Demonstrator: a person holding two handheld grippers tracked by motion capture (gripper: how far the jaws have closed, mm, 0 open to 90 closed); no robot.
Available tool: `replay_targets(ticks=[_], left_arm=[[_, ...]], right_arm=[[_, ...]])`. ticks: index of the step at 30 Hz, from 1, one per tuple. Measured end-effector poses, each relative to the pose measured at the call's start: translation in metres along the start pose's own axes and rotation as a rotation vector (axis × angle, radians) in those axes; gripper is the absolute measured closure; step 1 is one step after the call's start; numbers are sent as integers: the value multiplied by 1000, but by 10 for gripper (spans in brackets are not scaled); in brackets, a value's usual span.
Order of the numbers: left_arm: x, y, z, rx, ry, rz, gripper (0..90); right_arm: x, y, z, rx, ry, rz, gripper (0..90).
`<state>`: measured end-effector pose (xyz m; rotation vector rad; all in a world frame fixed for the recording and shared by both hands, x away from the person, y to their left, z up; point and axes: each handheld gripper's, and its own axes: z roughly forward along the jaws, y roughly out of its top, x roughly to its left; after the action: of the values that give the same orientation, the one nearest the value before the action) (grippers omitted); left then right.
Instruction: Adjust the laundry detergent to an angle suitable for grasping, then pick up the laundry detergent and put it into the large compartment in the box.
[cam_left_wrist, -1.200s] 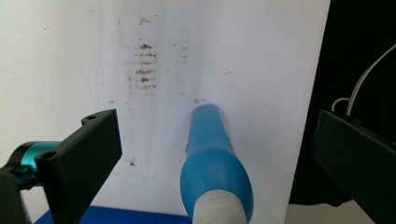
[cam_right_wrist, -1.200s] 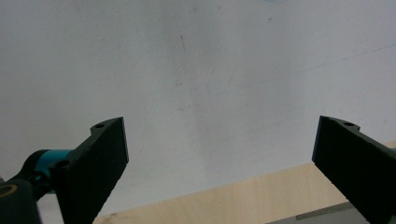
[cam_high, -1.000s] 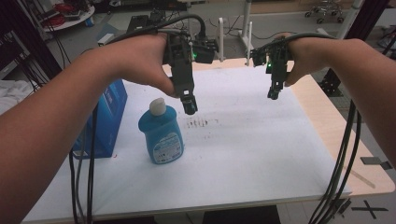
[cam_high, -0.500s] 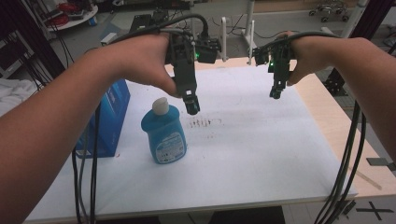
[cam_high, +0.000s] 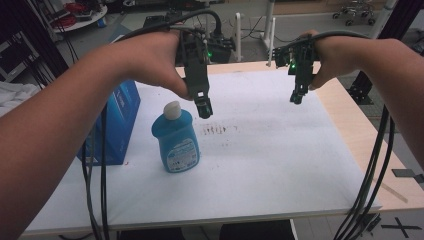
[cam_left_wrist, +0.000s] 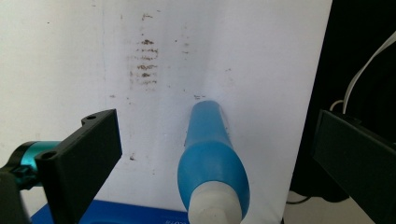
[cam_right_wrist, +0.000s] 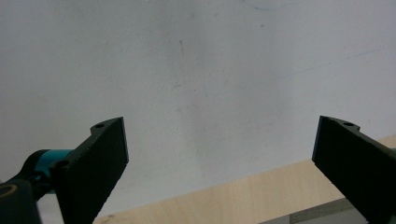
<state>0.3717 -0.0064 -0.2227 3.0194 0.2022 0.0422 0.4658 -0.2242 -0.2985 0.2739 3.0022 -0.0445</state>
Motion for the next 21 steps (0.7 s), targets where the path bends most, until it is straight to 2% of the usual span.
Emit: replay_targets(ticks=[5,12,18,19,21], left_arm=[[1,3,2,10,-5,6,17],[0,2,3,5,-16,7,17],[0,1,4,10,-13,-4,17],[-1,1,3,5,-13,-6,17],[-2,0,0,-3,-10,-12,17]], right_arm=[[2,0,-2,-3,-3,1,25],[-1,-1,0,5,-1,14,26],[-2,-1,1,3,0,12,25],[-2,-2,1,-1,3,22,26],[-3,-3,1,1,2,13,25]])
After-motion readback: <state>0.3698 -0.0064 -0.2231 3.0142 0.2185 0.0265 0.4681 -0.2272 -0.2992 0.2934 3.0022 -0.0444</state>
